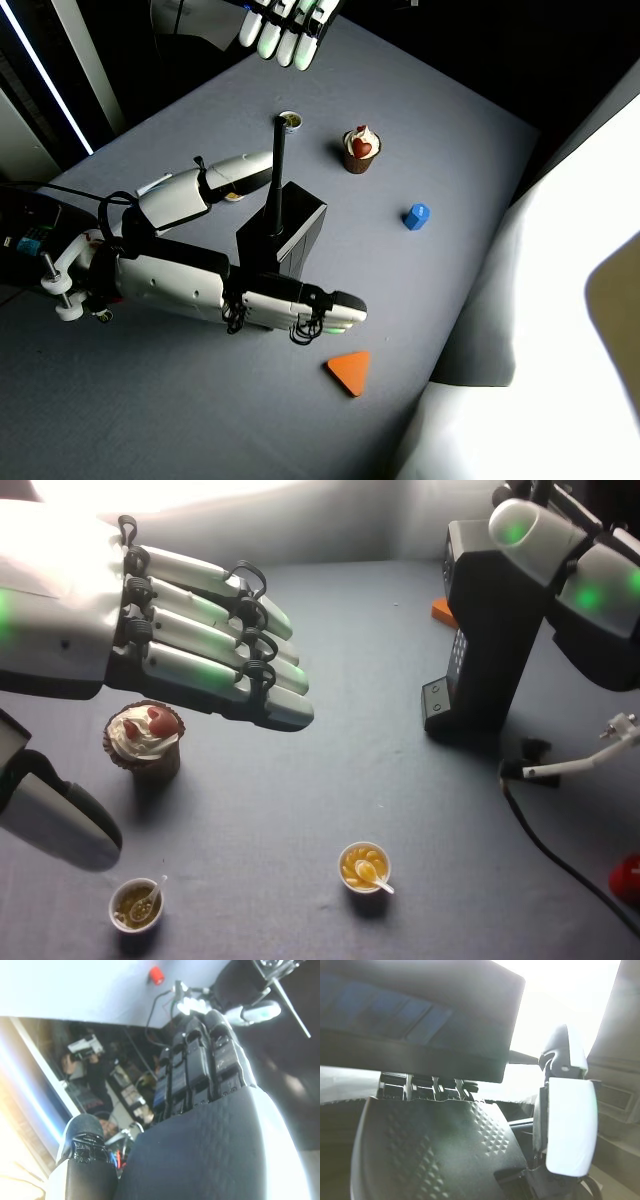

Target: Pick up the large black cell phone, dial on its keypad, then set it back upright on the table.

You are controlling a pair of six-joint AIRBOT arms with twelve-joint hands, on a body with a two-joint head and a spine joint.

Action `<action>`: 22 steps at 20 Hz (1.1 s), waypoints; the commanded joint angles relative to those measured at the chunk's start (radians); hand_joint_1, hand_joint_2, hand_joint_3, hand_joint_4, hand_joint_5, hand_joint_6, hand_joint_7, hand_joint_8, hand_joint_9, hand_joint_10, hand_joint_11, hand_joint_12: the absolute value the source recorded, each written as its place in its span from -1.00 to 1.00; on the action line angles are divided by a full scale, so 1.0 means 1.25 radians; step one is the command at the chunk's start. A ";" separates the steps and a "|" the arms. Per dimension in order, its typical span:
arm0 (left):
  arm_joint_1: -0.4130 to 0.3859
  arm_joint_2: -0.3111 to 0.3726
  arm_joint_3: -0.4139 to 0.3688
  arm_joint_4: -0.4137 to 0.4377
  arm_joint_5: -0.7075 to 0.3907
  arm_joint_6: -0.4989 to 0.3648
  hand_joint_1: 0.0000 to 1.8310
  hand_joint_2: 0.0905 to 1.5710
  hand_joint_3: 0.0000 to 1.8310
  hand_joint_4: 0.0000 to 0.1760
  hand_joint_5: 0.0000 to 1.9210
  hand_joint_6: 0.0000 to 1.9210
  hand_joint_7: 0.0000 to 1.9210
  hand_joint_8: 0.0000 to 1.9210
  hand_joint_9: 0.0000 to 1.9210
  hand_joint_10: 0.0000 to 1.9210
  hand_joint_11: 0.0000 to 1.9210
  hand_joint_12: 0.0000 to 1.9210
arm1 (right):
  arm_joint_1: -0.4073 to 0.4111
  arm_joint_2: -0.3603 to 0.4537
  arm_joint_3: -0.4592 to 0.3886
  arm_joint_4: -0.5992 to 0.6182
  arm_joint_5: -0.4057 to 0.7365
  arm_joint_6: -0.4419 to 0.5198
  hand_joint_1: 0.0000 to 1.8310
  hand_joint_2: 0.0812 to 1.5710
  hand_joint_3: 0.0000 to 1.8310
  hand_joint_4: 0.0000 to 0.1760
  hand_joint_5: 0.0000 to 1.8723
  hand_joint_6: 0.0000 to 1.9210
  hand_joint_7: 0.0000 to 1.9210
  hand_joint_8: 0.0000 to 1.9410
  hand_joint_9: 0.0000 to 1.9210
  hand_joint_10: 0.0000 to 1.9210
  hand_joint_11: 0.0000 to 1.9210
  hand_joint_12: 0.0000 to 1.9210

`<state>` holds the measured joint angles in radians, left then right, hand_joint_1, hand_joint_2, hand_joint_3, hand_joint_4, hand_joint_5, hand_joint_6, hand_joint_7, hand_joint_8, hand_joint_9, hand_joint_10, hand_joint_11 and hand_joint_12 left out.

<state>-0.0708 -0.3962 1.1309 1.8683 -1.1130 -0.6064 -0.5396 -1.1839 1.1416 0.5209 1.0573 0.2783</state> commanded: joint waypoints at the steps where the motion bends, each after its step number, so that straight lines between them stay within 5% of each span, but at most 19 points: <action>1: -0.022 0.007 -0.003 -0.068 0.000 -0.003 -1.00 0.42 -1.00 -1.00 -0.88 -1.00 -0.85 -1.00 -0.84 -1.00 -1.00 -0.69 | 0.001 0.013 -0.002 -0.026 0.092 0.013 -0.11 0.15 -1.00 -1.00 -1.00 -1.00 -1.00 -1.00 -1.00 -1.00 -1.00 -1.00; 14: -0.024 0.008 -0.015 -0.057 -0.003 -0.004 -1.00 0.46 -1.00 -1.00 -0.85 -1.00 -0.85 -0.99 -0.84 -1.00 -1.00 -0.73 | -0.040 0.013 0.012 -0.035 0.103 0.023 0.22 0.34 -0.96 -1.00 -0.98 -0.99 -0.97 -0.99 -0.96 -0.98 -0.92 -0.96; 16: -0.024 0.008 -0.015 -0.056 -0.004 -0.004 -1.00 0.46 -1.00 -1.00 -0.85 -1.00 -0.87 -1.00 -0.86 -1.00 -1.00 -0.78 | -0.044 0.011 0.014 -0.035 0.105 0.024 0.26 0.48 -1.00 -1.00 -0.89 -0.98 -0.89 -0.98 -0.85 -0.97 -1.00 -0.41; 17: -0.024 0.008 -0.015 -0.056 -0.005 -0.004 -1.00 0.46 -1.00 -1.00 -0.86 -1.00 -0.89 -1.00 -0.88 -0.99 -1.00 -0.85 | -0.044 0.010 0.015 -0.035 0.105 0.024 0.34 0.36 -1.00 -1.00 -0.66 -0.98 -0.64 -0.97 -0.58 -0.93 -0.95 -0.02; 19: -0.024 0.008 -0.015 -0.054 -0.006 -0.004 -1.00 0.46 -1.00 -1.00 -0.85 -1.00 -0.88 -1.00 -0.88 -0.99 -1.00 -0.82 | -0.044 0.007 0.019 -0.035 0.106 0.024 0.55 0.43 -1.00 -1.00 -0.30 -0.97 -0.23 -0.96 -0.16 -0.90 -0.62 0.13; 20: -0.024 0.008 -0.015 -0.054 -0.007 -0.004 -1.00 0.45 -1.00 -1.00 -0.87 -1.00 -0.89 -1.00 -0.88 -1.00 -1.00 -0.85 | -0.044 0.006 0.021 -0.035 0.106 0.024 0.61 0.42 -1.00 -1.00 -0.17 -0.12 -0.08 -0.23 -0.05 -0.06 -0.28 0.60; 22: -0.024 0.008 -0.015 -0.052 -0.009 -0.004 -1.00 0.44 -1.00 -1.00 -0.86 -1.00 -0.88 -1.00 -0.88 -1.00 -1.00 -0.85 | -0.043 0.005 0.023 -0.038 0.106 0.026 0.53 0.38 -1.00 -1.00 0.02 -0.05 0.04 -0.15 -0.01 0.30 -0.07 0.52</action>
<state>-0.0731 -0.3962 1.1133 1.8965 -1.1206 -0.6079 -0.5964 -1.1870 1.1698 0.5041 1.0698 0.2909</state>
